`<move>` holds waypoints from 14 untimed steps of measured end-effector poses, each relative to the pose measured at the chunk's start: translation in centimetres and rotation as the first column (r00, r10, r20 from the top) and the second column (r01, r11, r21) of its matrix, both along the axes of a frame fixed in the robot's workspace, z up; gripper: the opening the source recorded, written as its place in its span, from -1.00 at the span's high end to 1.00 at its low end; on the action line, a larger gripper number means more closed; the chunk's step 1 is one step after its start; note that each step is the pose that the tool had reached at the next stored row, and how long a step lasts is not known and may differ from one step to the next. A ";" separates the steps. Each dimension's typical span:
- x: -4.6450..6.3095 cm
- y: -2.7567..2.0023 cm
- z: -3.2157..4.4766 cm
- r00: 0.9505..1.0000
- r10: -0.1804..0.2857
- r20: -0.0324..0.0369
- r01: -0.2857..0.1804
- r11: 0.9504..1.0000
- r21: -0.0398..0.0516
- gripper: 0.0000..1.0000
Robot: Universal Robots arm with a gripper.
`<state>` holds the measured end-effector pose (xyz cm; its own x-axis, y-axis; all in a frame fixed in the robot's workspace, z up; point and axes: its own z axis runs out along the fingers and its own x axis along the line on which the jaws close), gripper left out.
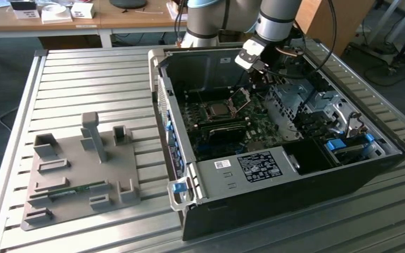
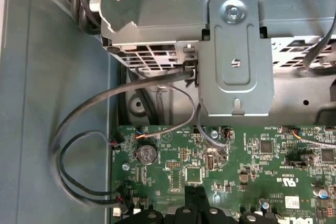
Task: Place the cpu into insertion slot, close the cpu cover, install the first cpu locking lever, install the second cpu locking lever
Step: 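Close the cpu cover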
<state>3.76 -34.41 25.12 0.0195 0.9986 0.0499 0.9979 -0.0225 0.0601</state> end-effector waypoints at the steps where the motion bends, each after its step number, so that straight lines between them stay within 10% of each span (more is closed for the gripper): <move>1: -0.1 0.00 0.00 1.000 0.000 0.001 0.000 1.000 0.000 0.79; 14: -1.3 0.00 -0.01 1.000 0.000 0.007 0.000 1.000 0.000 0.79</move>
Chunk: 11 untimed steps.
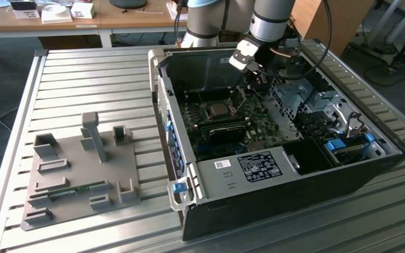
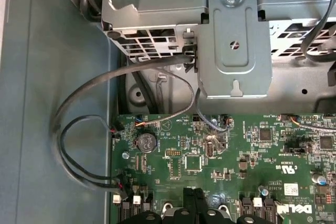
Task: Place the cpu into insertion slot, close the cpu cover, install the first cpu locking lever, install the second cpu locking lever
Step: 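Close the cpu cover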
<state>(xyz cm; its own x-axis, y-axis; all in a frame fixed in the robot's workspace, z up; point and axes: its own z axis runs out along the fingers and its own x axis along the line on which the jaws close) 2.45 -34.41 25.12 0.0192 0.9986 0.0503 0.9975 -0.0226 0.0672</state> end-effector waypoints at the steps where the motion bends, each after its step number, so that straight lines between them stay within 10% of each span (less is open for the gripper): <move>1: -0.1 0.00 0.00 1.000 0.000 0.000 0.000 1.000 0.000 0.79; 11: -1.2 0.00 -0.05 1.000 0.000 0.004 0.000 1.000 0.000 0.79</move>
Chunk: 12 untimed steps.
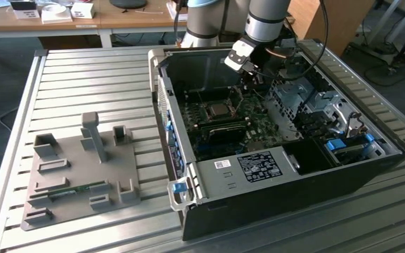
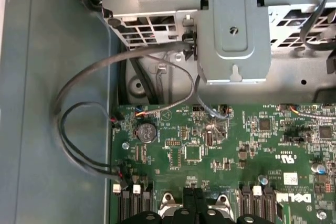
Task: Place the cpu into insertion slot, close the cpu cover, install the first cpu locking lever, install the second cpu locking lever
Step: 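Close the cpu cover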
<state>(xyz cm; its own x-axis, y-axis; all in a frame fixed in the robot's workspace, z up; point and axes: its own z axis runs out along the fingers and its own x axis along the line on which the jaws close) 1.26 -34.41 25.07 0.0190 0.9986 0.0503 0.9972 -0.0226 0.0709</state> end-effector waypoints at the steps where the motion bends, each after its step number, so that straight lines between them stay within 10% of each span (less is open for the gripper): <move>1: -0.1 0.00 -0.01 1.000 0.000 0.000 0.000 1.000 0.000 0.79; 12: -1.1 0.00 -0.08 1.000 0.000 0.003 0.000 1.000 0.000 0.79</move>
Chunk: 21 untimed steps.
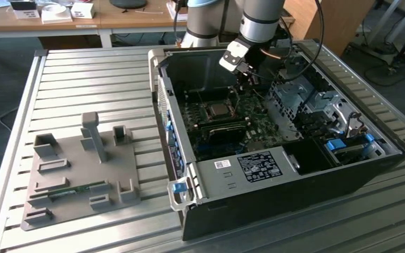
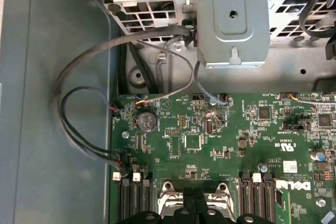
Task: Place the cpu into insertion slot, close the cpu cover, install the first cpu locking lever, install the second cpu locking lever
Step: 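Close the cpu cover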
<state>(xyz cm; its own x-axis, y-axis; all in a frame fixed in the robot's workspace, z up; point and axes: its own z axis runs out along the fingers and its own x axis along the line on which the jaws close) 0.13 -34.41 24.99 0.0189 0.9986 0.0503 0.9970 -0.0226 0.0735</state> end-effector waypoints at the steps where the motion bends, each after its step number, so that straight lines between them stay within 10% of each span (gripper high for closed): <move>1: -0.1 0.00 -0.01 1.000 0.000 0.000 0.000 1.000 0.000 0.79; 18: -1.0 0.00 -0.19 1.000 0.000 0.000 0.000 1.000 -0.001 0.79; 21: -1.0 0.00 -0.25 1.000 0.000 -0.018 0.000 1.000 -0.001 0.79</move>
